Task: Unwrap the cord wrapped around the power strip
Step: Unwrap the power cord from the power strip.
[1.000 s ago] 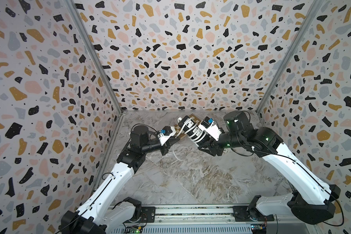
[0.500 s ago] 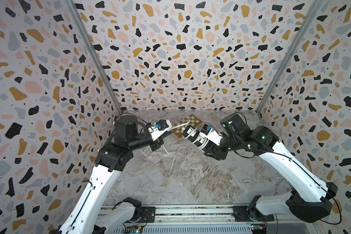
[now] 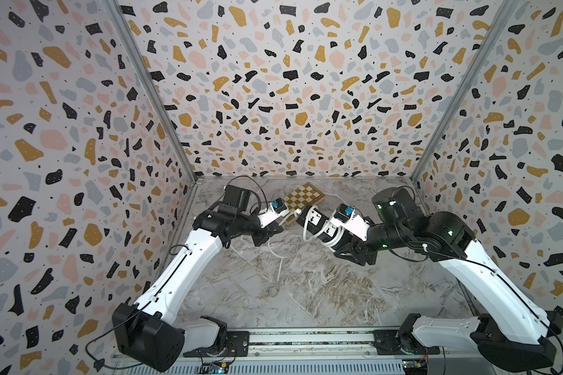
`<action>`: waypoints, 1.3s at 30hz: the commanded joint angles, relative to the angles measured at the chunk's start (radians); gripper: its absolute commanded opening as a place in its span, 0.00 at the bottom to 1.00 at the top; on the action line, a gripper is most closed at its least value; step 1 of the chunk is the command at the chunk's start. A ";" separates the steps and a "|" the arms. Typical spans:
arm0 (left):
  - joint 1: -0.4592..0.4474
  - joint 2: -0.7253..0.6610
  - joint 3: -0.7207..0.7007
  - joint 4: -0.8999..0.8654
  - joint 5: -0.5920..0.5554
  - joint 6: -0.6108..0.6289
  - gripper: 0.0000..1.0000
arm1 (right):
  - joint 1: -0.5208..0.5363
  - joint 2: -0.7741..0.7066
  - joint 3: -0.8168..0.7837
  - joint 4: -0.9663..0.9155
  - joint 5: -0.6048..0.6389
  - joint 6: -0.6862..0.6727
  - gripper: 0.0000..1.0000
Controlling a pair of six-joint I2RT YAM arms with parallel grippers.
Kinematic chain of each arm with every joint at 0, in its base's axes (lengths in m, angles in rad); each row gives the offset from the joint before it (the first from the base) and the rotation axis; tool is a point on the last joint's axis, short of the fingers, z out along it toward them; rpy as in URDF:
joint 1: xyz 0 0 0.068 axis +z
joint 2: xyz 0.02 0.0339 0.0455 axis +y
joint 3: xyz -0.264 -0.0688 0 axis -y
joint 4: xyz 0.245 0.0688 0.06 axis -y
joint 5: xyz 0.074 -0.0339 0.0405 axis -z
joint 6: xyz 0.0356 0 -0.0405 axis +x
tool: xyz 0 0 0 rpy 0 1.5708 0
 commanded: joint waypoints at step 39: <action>-0.083 -0.086 -0.195 0.928 0.179 -0.450 0.08 | -0.017 0.068 0.131 0.208 0.261 0.126 0.00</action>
